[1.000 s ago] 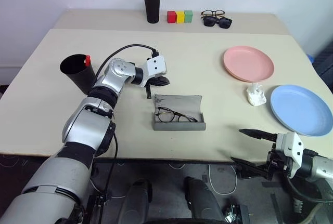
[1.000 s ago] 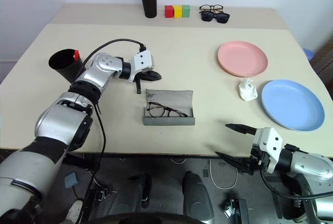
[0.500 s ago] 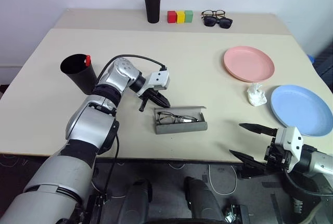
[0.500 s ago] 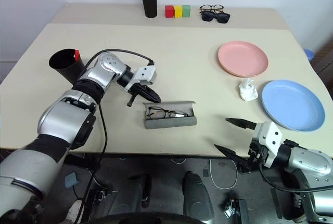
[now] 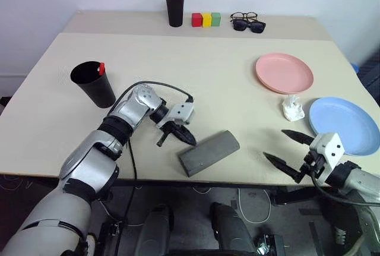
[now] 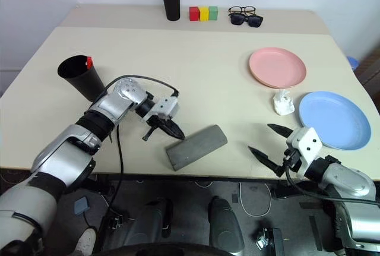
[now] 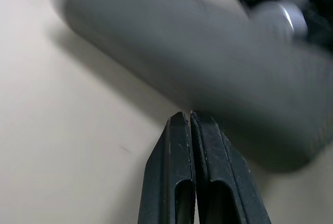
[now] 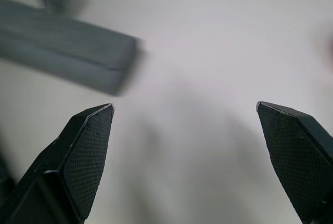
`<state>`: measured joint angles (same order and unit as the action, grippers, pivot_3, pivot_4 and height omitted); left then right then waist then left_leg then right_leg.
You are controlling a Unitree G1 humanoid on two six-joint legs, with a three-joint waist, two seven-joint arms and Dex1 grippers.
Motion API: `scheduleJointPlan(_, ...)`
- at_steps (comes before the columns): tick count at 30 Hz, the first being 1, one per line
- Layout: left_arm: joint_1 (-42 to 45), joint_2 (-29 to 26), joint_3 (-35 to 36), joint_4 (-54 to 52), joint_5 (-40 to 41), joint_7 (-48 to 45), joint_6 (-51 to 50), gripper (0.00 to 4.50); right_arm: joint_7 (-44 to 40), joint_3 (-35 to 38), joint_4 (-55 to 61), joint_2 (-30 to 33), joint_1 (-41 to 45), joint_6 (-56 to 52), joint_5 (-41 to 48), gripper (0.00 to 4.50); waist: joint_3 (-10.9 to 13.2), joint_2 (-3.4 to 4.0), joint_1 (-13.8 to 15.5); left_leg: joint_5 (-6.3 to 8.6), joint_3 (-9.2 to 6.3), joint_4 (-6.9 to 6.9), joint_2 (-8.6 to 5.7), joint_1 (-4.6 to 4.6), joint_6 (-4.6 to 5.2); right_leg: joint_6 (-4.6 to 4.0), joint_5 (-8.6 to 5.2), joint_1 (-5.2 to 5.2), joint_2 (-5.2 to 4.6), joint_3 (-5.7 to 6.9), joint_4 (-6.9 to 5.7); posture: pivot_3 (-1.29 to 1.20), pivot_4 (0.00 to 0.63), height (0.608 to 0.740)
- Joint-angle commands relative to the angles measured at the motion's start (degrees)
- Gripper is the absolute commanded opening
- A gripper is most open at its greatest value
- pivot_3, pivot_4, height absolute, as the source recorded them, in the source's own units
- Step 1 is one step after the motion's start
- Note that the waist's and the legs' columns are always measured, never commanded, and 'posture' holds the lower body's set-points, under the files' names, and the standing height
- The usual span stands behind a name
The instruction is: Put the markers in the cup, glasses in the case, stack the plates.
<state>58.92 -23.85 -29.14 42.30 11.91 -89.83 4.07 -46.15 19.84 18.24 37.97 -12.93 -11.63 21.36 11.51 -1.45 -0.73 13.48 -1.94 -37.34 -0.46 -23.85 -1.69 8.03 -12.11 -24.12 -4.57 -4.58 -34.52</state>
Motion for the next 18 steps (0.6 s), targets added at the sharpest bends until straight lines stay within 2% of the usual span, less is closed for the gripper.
scheduleJointPlan(1, 0.37, -1.07, 7.03, -9.76, 2.51, 3.49, -5.42, 0.07, 3.16, 3.85, -3.38, 1.03, 1.85, -2.82, 0.44, 4.5, 0.0, 0.01, -0.01, 0.0, 0.0, 0.03, 0.0, 0.0, 0.0, 0.0, 0.0, 0.0, 0.0, 0.0, 0.01, 0.0, 0.15, 0.74)
scheduleJointPlan(4, -1.08, -0.82, 9.31, -16.66, 2.85, 6.17, -10.85, 0.85, 5.37, 5.06, -8.21, 1.58, 4.26, -3.8, -0.34, 4.5, -0.02, 0.04, -0.04, 0.0, 0.01, 0.03, -0.01, 0.01, 0.0, 0.02, 0.01, 0.01, -0.01, -0.01, 0.02, 0.0, 0.15, 0.74)
scheduleJointPlan(11, -5.4, -0.42, 10.6, -28.9, 4.69, 7.93, -20.05, 4.45, 8.26, 4.81, -17.21, 3.18, 9.24, -3.13, -3.55, 4.5, -0.05, 0.09, -0.39, -0.01, 0.02, 0.08, 0.0, 0.12, 0.01, 0.07, 0.04, 0.01, 0.02, -0.02, -0.07, 0.0, 0.15, 0.74)
scheduleJointPlan(18, -8.73, -0.13, 11.36, -34.22, 4.64, 11.04, -22.27, 4.48, 8.24, 4.02, -21.79, 3.98, 12.62, -3.8, -4.6, 4.5, -0.07, 0.12, -0.41, -0.01, 0.06, 0.06, -0.01, 0.17, 0.0, 0.07, 0.04, 0.03, 0.02, -0.05, -0.12, 0.0, 0.15, 0.74)
